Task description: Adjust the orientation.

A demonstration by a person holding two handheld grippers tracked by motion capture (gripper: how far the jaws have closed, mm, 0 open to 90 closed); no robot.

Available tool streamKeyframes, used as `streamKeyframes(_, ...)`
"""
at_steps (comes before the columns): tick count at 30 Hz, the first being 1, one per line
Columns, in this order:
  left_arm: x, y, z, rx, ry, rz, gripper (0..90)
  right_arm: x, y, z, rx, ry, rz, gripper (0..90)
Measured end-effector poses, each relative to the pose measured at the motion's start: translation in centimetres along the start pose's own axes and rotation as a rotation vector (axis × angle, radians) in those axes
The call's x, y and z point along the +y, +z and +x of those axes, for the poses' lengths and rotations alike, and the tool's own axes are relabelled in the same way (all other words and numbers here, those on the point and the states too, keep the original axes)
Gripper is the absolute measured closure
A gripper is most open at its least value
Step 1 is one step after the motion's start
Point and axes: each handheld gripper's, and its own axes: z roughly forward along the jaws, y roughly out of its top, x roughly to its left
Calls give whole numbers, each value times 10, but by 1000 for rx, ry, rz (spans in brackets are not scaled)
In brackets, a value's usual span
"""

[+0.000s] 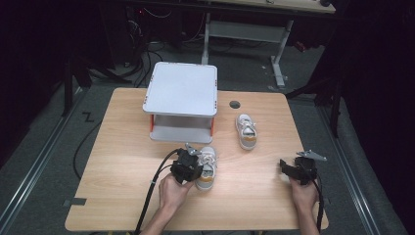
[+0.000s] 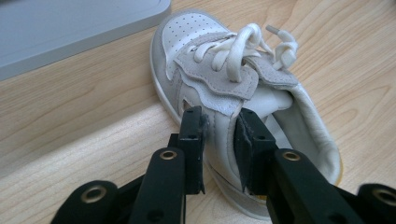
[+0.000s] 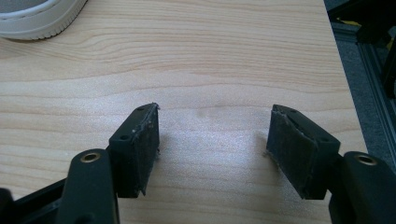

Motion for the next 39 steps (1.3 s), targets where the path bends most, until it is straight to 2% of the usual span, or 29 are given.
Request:
streamKeyframes(4, -1, 0, 1, -17, -14, -6, 693, 0, 0, 0, 0, 0, 0, 343)
streamKeyframes(9, -1, 4, 0, -22, -4, -12, 561, 0, 0, 0, 0, 1, 0, 343)
streamKeyframes(17, -2, -1, 7, -38, -21, -63, 418, 0, 0, 0, 4, 0, 1, 341)
streamKeyframes(19, -3, -5, 9, -21, -13, -74, 401, 0, 0, 0, 5, 0, 1, 341)
streamKeyframes(22, -4, -7, 13, -19, -14, -84, 383, 0, 0, 0, 5, -1, 1, 341)
streamKeyframes(29, -7, -17, 31, -16, -51, -124, 360, 0, 0, 1, 4, 1, 1, 341)
streamKeyframes(34, -10, -22, 43, 2, -80, -134, 356, 0, 0, 1, 5, 2, 2, 341)
streamKeyframes(39, -15, -25, 51, 37, -86, -153, 354, 0, 0, 1, 5, 1, 2, 340)
